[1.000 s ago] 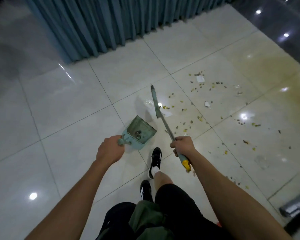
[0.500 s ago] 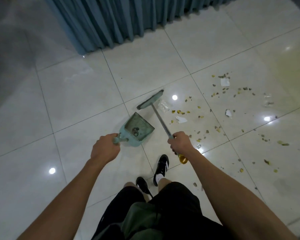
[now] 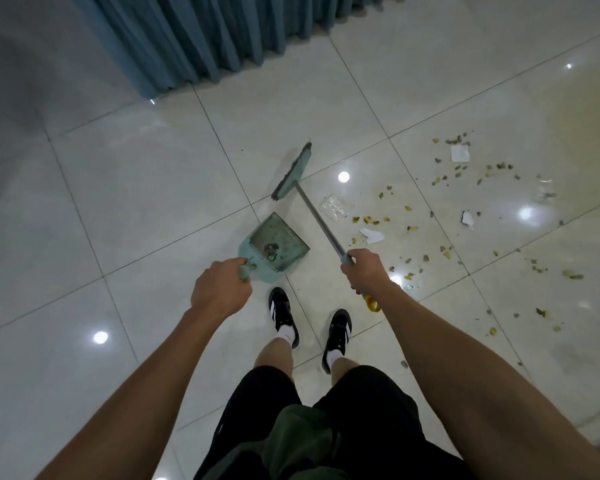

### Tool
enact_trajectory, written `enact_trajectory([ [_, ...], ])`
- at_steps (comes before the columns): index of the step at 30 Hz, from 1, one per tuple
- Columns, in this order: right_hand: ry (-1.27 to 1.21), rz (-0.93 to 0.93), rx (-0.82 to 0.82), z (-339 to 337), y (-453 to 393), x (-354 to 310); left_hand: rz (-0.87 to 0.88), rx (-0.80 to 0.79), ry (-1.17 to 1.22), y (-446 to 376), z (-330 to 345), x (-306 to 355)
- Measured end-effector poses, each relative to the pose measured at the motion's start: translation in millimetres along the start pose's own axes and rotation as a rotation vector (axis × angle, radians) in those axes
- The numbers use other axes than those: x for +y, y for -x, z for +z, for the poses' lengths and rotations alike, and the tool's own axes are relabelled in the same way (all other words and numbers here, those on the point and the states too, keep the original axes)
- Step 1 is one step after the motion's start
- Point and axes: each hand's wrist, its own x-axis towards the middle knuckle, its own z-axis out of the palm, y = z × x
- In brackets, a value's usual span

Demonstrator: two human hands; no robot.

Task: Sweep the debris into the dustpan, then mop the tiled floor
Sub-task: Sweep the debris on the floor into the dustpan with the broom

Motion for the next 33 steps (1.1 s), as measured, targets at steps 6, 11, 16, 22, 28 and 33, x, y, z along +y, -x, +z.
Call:
enact_trajectory([
  [6, 0.061, 0.085, 0.025, 11.0, -15.7, -20.1, 0.087, -0.043, -0.024, -44.9, -19.1, -5.7],
  [11, 0.076, 0.161, 0.042, 13.1, -8.8, 0.7, 0.162, -0.060, -0.084, -61.7, -25.9, 4.6],
  [16, 0.168, 0.185, 0.032, 8.5, 9.1, 37.5, 0.229, -0.075, -0.149, -53.3, -21.1, 26.0],
  [22, 0.222, 0.265, 0.083, -2.4, 50.4, 122.4, 0.304, -0.069, -0.233, -25.2, 4.7, 60.4],
  [28, 0.207, 0.364, 0.145, -2.4, 97.3, 199.4, 0.381, -0.087, -0.295, 7.0, 35.5, 102.6],
  [33, 0.150, 0.428, 0.189, -4.1, 129.5, 249.1, 0.473, -0.088, -0.371, 27.2, 55.6, 137.6],
])
